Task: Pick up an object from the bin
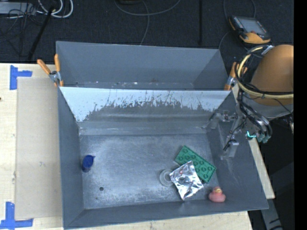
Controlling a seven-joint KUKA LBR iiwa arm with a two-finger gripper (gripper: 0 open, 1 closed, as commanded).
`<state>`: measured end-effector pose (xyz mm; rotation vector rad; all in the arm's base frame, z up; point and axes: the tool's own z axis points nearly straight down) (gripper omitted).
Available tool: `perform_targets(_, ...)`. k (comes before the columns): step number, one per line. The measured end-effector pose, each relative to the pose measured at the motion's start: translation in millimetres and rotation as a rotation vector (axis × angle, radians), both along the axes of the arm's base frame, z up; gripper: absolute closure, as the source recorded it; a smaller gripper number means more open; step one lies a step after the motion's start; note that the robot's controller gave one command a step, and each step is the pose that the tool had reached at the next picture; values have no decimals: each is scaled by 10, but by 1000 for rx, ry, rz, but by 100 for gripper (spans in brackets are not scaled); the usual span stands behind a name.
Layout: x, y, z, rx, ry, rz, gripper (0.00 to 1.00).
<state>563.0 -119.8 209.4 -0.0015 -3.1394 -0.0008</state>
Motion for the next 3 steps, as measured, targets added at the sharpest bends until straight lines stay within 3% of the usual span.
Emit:
perform_targets(1,-64,199,-1436,0,7,-200,0)
perform_targets(2,-31,195,-1370,-1,-1,-197,100)
perform_targets(3,247,38,451,-2,-14,-234,100)
